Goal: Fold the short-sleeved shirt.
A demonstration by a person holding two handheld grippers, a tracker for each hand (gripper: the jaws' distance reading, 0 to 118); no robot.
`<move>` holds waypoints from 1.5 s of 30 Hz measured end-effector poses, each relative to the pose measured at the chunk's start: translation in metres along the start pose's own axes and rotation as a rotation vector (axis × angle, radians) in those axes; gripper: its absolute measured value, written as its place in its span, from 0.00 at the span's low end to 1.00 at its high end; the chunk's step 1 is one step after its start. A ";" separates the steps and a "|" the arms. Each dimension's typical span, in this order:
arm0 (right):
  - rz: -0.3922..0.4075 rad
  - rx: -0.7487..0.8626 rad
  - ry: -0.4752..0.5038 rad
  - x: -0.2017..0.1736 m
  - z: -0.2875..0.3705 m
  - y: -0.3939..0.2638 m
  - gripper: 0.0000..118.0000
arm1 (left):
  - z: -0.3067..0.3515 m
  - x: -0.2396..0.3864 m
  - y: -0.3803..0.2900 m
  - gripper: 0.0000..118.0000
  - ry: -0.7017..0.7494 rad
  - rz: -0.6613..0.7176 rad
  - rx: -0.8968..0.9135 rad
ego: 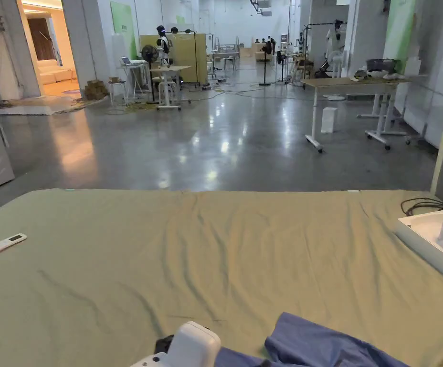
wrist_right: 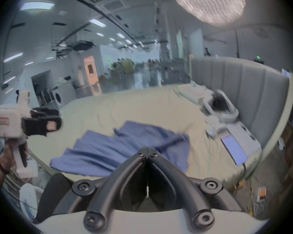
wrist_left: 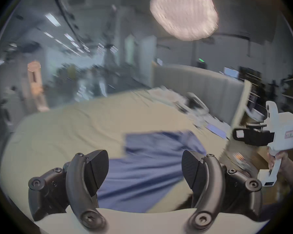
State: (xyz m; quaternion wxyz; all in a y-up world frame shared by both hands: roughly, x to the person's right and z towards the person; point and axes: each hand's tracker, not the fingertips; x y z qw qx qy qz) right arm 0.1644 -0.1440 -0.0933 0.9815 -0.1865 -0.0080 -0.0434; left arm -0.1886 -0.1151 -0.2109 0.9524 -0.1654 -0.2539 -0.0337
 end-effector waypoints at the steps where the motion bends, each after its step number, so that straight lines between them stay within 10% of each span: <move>1: 0.008 0.023 0.013 -0.006 -0.002 0.007 0.00 | 0.018 -0.007 0.008 0.79 0.082 0.015 0.040; 8: 0.057 0.124 0.060 -0.032 0.007 0.036 0.00 | 0.110 -0.010 0.019 0.76 0.285 0.066 0.236; 17: 0.131 0.134 0.027 -0.052 0.021 0.038 0.00 | 0.147 0.005 0.002 0.01 0.397 0.056 0.280; 43: 0.098 0.050 0.047 -0.035 -0.005 0.024 0.00 | 0.025 -0.050 -0.030 0.02 0.176 0.186 -0.058; 45: 0.087 0.026 0.043 -0.031 -0.013 0.019 0.00 | -0.014 -0.070 -0.035 0.20 0.096 0.226 -0.119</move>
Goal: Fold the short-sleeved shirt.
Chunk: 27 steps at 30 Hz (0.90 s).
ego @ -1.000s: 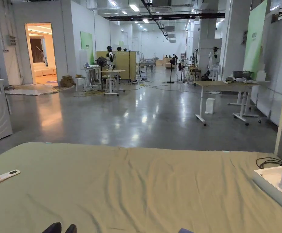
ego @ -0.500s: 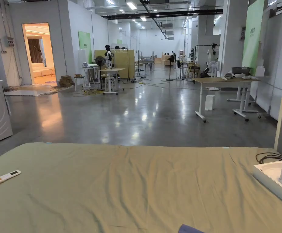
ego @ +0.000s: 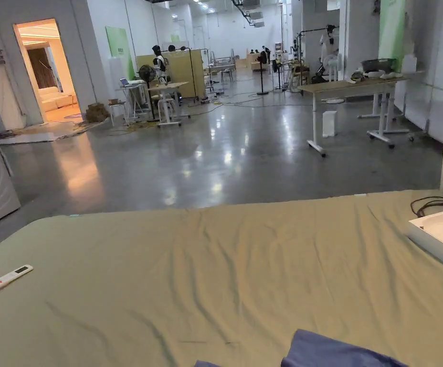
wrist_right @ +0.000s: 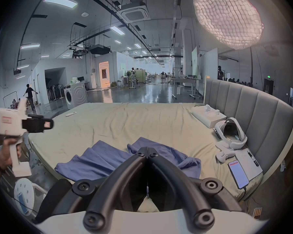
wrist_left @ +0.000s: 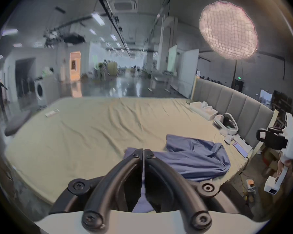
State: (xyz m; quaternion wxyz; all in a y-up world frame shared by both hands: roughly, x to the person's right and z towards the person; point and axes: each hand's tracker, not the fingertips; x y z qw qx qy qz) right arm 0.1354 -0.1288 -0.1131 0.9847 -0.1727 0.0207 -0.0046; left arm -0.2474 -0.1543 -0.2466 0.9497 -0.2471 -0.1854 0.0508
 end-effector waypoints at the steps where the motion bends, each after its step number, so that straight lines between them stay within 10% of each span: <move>1: -0.007 -0.010 0.002 0.002 -0.003 -0.003 0.00 | -0.017 -0.004 0.002 0.40 0.005 0.014 -0.017; 3: -0.023 -0.049 0.002 0.009 -0.013 -0.013 0.00 | -0.065 -0.015 0.006 0.80 -0.009 0.014 -0.117; 17: -0.098 -0.278 -0.107 0.040 -0.036 -0.054 0.00 | -0.288 -0.063 -0.022 0.82 0.067 -0.036 -0.558; 22: -0.095 -0.299 -0.110 0.044 -0.032 -0.055 0.00 | -0.291 -0.054 -0.031 0.61 0.120 -0.093 -0.576; 27: -0.105 -0.302 -0.084 0.048 -0.034 -0.056 0.00 | -0.287 -0.031 -0.036 0.16 0.128 -0.201 -0.577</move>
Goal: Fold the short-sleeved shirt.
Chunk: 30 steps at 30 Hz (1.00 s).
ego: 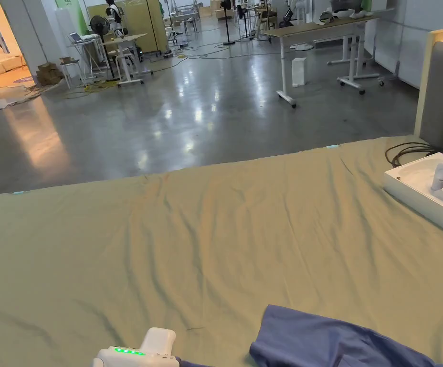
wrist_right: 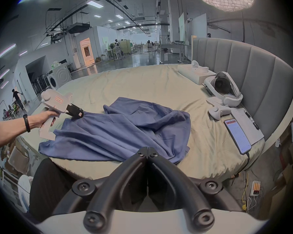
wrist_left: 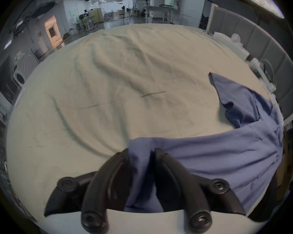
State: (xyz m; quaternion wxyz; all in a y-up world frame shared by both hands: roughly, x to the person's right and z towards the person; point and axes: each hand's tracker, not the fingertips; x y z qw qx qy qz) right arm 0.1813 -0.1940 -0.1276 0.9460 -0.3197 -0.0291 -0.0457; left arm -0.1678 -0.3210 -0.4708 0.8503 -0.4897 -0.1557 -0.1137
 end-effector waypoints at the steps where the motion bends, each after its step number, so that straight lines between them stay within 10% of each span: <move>1: 0.000 0.001 0.001 0.000 -0.001 0.001 0.00 | -0.003 0.002 0.000 0.11 -0.013 -0.002 -0.002; 8: 0.018 0.027 0.062 0.022 -0.044 0.048 0.05 | -0.022 0.001 0.018 0.10 -0.002 -0.022 -0.134; 14: 0.138 -0.268 0.121 0.053 -0.183 0.115 0.77 | -0.027 -0.003 0.034 0.10 -0.019 0.009 -0.214; 26: 0.309 -0.592 0.094 0.069 -0.375 0.129 0.82 | -0.034 -0.018 0.039 0.10 -0.080 0.025 -0.257; 30: 0.344 -0.502 0.141 0.065 -0.350 0.123 0.39 | -0.033 -0.017 0.038 0.10 -0.083 0.025 -0.250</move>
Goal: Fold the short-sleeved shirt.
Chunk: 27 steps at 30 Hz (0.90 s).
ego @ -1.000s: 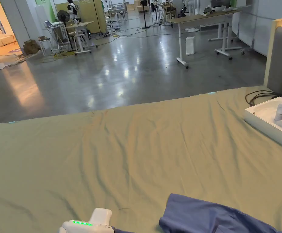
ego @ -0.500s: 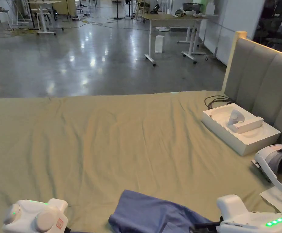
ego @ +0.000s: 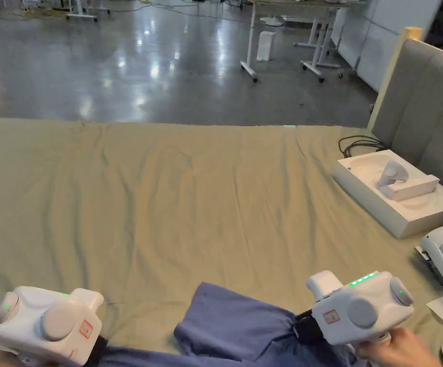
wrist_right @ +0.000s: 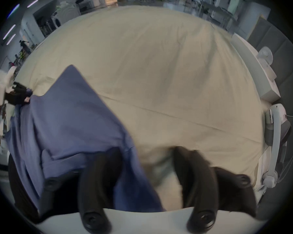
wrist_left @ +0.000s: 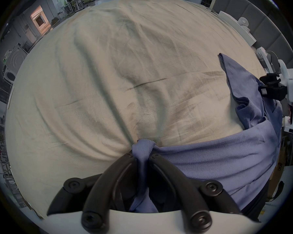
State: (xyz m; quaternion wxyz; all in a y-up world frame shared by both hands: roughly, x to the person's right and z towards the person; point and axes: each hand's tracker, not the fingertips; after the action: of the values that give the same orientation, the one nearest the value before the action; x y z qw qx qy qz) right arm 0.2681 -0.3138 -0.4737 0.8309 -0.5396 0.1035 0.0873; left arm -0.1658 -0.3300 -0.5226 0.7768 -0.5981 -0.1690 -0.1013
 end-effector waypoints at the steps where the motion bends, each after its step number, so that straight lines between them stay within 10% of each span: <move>1: -0.001 -0.003 0.007 -0.002 0.001 -0.002 0.26 | 0.000 0.000 -0.002 0.10 0.002 0.002 0.006; 3: -0.002 0.005 0.024 -0.011 0.004 -0.005 0.00 | 0.002 0.002 -0.005 0.10 0.005 0.000 0.026; 10: -0.174 0.291 0.069 -0.019 0.086 -0.030 0.00 | 0.079 -0.021 -0.070 0.05 -0.189 0.265 0.432; 27: -0.310 0.912 -0.120 -0.021 0.432 -0.042 0.00 | 0.454 -0.027 -0.184 0.05 -0.040 0.155 1.144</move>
State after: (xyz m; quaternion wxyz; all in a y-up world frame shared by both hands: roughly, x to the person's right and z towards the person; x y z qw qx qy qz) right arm 0.2926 0.0637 -0.2599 0.9905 -0.1235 0.0015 -0.0608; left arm -0.3207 0.0577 -0.2652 0.9784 -0.0952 -0.1673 0.0749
